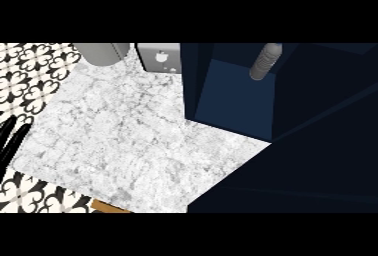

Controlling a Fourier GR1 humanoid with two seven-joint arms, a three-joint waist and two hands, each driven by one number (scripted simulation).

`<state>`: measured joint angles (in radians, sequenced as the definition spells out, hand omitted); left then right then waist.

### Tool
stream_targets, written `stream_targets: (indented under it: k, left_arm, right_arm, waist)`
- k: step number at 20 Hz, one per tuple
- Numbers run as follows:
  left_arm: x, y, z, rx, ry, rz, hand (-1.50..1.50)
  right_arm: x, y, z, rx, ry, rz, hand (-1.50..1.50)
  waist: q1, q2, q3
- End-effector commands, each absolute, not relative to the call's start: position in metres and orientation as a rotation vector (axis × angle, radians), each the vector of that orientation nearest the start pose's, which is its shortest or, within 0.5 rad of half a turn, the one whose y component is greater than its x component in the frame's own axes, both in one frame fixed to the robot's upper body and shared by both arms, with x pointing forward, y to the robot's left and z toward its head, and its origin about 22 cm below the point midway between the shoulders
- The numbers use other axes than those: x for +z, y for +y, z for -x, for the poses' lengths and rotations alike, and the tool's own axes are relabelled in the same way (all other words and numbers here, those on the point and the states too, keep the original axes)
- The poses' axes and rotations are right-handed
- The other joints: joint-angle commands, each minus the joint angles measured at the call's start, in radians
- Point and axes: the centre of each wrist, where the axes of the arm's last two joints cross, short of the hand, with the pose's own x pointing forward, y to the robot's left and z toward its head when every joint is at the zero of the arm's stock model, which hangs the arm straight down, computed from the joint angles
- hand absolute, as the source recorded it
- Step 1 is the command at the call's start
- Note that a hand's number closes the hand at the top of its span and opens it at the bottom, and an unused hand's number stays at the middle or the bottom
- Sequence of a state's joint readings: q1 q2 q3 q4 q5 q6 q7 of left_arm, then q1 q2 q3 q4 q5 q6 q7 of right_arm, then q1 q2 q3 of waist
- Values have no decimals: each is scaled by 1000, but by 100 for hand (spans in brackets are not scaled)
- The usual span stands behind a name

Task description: Pick up the bottled water, place it into the cabinet and close the cabinet

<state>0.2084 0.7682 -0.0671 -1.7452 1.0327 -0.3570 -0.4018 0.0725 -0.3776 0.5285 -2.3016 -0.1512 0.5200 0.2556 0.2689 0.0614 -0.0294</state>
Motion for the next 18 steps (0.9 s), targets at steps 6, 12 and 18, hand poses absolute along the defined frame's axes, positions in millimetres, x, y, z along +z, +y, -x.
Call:
stream_targets:
  k: [6, 12, 18]
  left_arm:
    - [77, 371, -200, 22, -1868, 606, -150]
    - [76, 376, -200, 50, -1862, 583, -150]
    - [66, 380, -196, 90, -1858, 572, -150]
  right_arm:
    - [129, -144, -215, 994, -1536, -537, 150]
    - [146, -120, -263, 785, -1607, -414, 150]
    - [168, -89, -314, 599, -1613, -288, 150]
  waist:
    - [-3, 2, 12]
    - [-31, -11, 19]
    - [-51, -15, 22]
